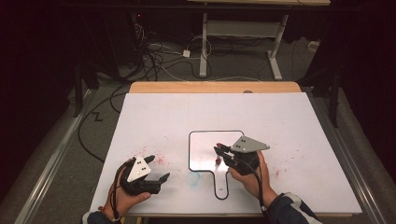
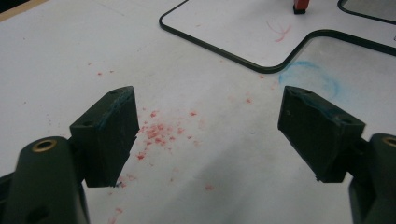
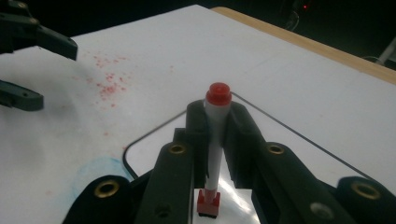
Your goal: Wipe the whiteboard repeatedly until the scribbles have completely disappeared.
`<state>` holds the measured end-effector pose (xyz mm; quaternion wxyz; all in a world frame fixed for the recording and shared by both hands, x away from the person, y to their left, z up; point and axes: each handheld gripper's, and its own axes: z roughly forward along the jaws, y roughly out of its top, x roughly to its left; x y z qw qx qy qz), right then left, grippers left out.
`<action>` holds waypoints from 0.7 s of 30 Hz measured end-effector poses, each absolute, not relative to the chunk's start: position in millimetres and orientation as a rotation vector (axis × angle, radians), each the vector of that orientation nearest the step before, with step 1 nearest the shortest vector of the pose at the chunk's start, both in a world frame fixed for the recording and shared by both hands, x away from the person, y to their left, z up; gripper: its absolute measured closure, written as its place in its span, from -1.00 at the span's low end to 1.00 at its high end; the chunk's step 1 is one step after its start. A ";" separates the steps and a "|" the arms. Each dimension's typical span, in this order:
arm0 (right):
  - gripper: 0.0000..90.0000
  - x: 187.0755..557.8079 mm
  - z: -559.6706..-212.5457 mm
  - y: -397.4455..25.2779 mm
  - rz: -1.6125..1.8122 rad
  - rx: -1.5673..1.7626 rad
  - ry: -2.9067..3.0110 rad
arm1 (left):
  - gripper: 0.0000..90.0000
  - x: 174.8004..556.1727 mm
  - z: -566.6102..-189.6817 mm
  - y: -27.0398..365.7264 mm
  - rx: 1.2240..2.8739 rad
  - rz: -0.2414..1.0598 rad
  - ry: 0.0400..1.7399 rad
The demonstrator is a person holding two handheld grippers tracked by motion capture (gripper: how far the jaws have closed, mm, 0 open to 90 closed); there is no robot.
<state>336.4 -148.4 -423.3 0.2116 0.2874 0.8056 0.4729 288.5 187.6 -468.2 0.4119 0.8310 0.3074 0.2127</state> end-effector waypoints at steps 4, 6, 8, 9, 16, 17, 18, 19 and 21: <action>0.81 335.6 -426.3 -130.0 1.380 0.783 2.256 | -0.57 288.2 -468.2 187.4 2.090 0.536 0.773; 0.81 332.9 -428.2 -118.8 1.403 0.761 2.266 | -0.57 288.5 -468.5 187.3 2.093 0.533 0.771; 0.81 329.9 -428.9 -109.1 1.390 0.725 2.266 | -0.57 288.4 -468.7 187.3 2.094 0.533 0.771; 0.81 329.7 -429.0 -106.1 1.399 0.731 2.267 | -0.57 288.4 -468.7 187.6 2.093 0.531 0.771; 0.81 341.8 -426.9 -121.5 1.279 0.755 2.194 | -0.57 287.8 -468.8 188.6 2.091 0.531 0.777; 0.81 346.5 -426.5 -126.5 1.277 0.783 2.183 | -0.57 287.8 -468.8 188.2 2.092 0.534 0.776; 0.81 351.1 -426.5 -131.0 1.297 0.799 2.187 | -0.57 287.8 -468.6 188.0 2.092 0.534 0.773; 0.81 353.5 -426.9 -133.3 1.321 0.829 2.184 | -0.57 287.9 -468.3 187.9 2.094 0.534 0.771; 0.81 351.1 -426.8 -131.0 1.317 0.812 2.192 | -0.57 288.4 -468.6 187.4 2.093 0.535 0.775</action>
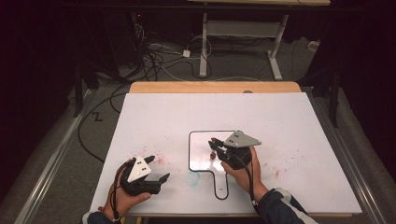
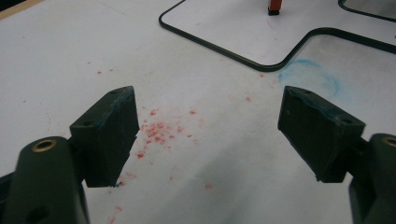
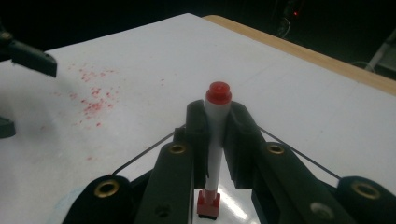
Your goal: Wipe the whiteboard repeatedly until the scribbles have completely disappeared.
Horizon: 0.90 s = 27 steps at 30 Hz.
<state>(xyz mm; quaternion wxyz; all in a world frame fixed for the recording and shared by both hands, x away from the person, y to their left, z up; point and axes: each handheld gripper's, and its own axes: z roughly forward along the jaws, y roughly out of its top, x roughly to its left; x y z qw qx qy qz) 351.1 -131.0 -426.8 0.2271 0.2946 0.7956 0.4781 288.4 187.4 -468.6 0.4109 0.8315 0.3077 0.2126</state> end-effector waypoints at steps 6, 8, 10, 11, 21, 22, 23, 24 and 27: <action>0.80 339.9 -428.8 -112.8 1.416 0.713 2.293 | -0.57 288.3 -469.1 186.7 2.100 0.531 0.773; 0.81 340.1 -427.5 -111.0 1.393 0.720 2.289 | -0.57 287.8 -468.9 187.4 2.095 0.532 0.773; 0.81 344.9 -427.1 -113.7 1.351 0.728 2.256 | -0.57 288.1 -469.1 188.0 2.094 0.533 0.777; 0.81 347.8 -426.2 -115.7 1.317 0.739 2.233 | -0.57 288.0 -469.1 188.2 2.092 0.531 0.777; 0.80 348.3 -428.2 -113.0 1.390 0.719 2.272 | -0.57 288.7 -469.7 187.5 2.100 0.524 0.777; 0.80 344.9 -427.9 -109.5 1.413 0.703 2.304 | -0.57 288.6 -469.8 187.4 2.101 0.524 0.776; 0.80 340.6 -428.0 -105.9 1.417 0.695 2.314 | -0.57 288.6 -469.8 187.1 2.103 0.523 0.775; 0.80 337.2 -427.8 -102.8 1.413 0.667 2.329 | -0.57 288.6 -469.9 186.9 2.105 0.524 0.775; 0.81 333.6 -426.3 -102.4 1.388 0.657 2.333 | -0.57 288.1 -469.8 186.9 2.104 0.524 0.775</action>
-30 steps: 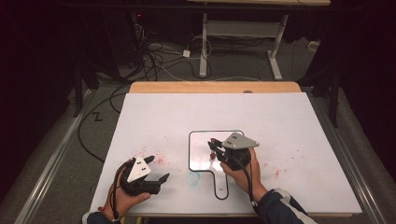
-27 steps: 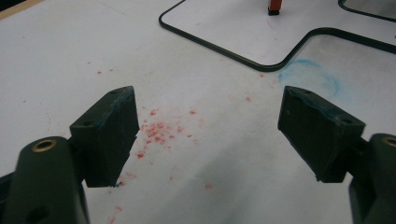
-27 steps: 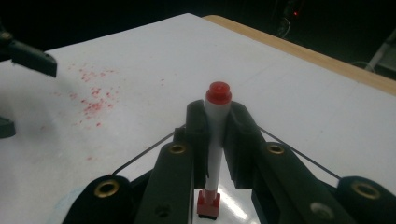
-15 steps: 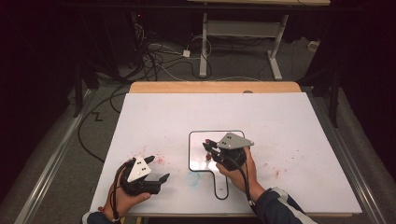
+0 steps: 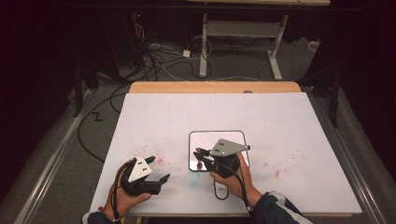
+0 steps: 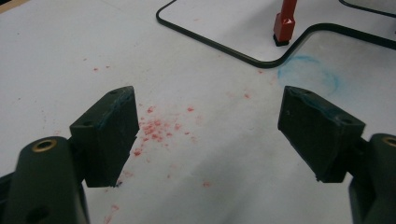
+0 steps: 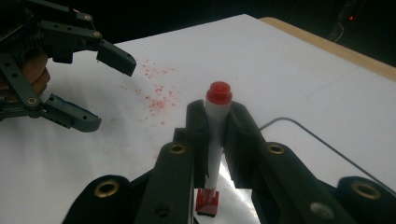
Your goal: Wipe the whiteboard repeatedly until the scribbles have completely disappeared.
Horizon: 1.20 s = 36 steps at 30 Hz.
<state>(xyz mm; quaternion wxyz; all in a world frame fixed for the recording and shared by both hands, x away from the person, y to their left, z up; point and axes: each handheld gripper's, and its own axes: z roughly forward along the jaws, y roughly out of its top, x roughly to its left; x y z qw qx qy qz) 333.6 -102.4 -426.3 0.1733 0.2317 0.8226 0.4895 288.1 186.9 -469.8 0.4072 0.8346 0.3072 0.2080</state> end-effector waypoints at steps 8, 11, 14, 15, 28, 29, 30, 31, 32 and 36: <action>0.81 342.5 -418.9 -168.9 1.264 0.816 2.252 | -0.57 288.2 -469.7 187.1 2.102 0.519 0.774; 0.81 342.7 -416.3 -193.8 1.227 0.873 2.223 | -0.57 288.2 -469.5 185.5 2.103 0.522 0.773; 0.81 340.0 -414.3 -212.1 1.187 0.897 2.205 | -0.57 288.5 -469.8 183.8 2.110 0.520 0.772; 0.81 338.9 -413.7 -217.2 1.178 0.908 2.201 | -0.57 288.6 -469.7 183.4 2.114 0.520 0.769; 0.80 337.3 -417.3 -215.5 1.254 0.881 2.211 | -0.57 289.9 -470.3 183.7 2.111 0.516 0.767; 0.80 337.8 -415.9 -218.2 1.260 0.887 2.204 | -0.57 290.5 -470.5 184.1 2.113 0.515 0.767; 0.80 338.1 -414.0 -221.5 1.285 0.895 2.194 | -0.57 291.0 -470.7 184.6 2.113 0.512 0.768; 0.80 338.0 -411.4 -224.5 1.292 0.912 2.183 | -0.57 291.6 -471.2 185.0 2.112 0.510 0.771; 0.80 337.6 -408.1 -227.8 1.296 0.918 2.171 | -0.57 292.1 -471.6 185.1 2.111 0.510 0.775; 0.80 336.1 -398.2 -238.6 1.331 0.942 2.137 | -0.57 292.8 -472.1 184.9 2.116 0.508 0.772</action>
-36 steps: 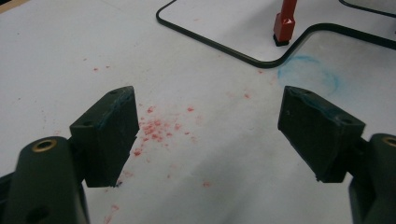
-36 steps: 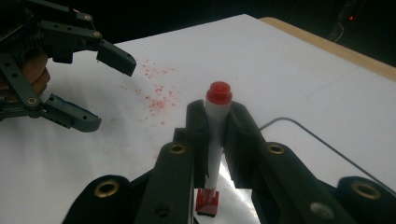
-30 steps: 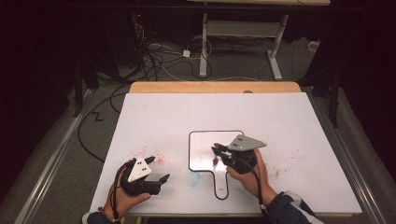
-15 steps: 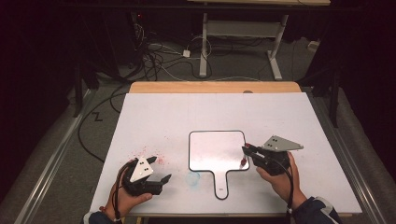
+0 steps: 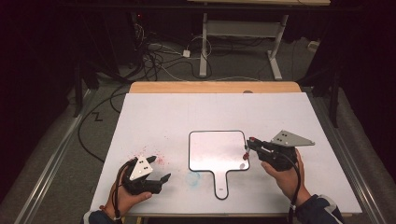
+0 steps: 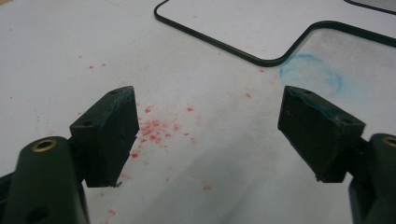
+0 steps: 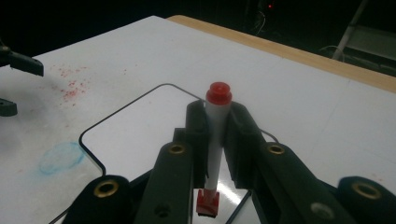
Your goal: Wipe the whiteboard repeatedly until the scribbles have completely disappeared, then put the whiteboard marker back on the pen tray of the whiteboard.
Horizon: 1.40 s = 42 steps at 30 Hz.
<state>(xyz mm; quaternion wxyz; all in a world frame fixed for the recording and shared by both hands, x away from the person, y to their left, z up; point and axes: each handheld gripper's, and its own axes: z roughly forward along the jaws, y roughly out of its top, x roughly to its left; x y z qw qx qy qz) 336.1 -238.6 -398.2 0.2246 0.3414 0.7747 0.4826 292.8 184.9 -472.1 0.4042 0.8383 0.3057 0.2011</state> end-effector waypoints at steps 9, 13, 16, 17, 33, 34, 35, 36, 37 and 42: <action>0.80 324.6 -383.3 -262.2 1.320 0.994 2.143 | -0.57 292.2 -471.8 182.7 2.128 0.505 0.759; 0.80 318.8 -376.2 -268.9 1.306 1.014 2.180 | -0.57 292.4 -470.6 182.5 2.118 0.507 0.758; 0.80 320.5 -375.9 -269.3 1.293 1.037 2.224 | -0.57 292.0 -471.5 183.0 2.128 0.506 0.761; 0.80 322.2 -377.0 -268.9 1.292 1.046 2.230 | -0.57 291.5 -471.6 183.3 2.129 0.505 0.761; 0.78 374.1 -415.1 -243.1 1.224 1.191 2.300 | -0.57 292.7 -472.4 178.2 2.151 0.510 0.742; 0.79 377.8 -417.5 -241.0 1.228 1.192 2.289 | -0.57 292.6 -472.5 177.9 2.153 0.510 0.742; 0.79 381.7 -420.2 -239.2 1.232 1.201 2.288 | -0.57 292.6 -472.6 177.6 2.157 0.510 0.742; 0.78 385.9 -423.2 -237.3 1.232 1.214 2.291 | -0.57 292.6 -472.9 177.3 2.159 0.509 0.743; 0.78 389.7 -426.5 -236.0 1.226 1.218 2.286 | -0.57 292.6 -473.3 177.0 2.161 0.508 0.743; 0.73 406.6 -441.8 -231.3 1.207 1.270 2.273 | -0.57 292.7 -474.3 177.4 2.168 0.504 0.745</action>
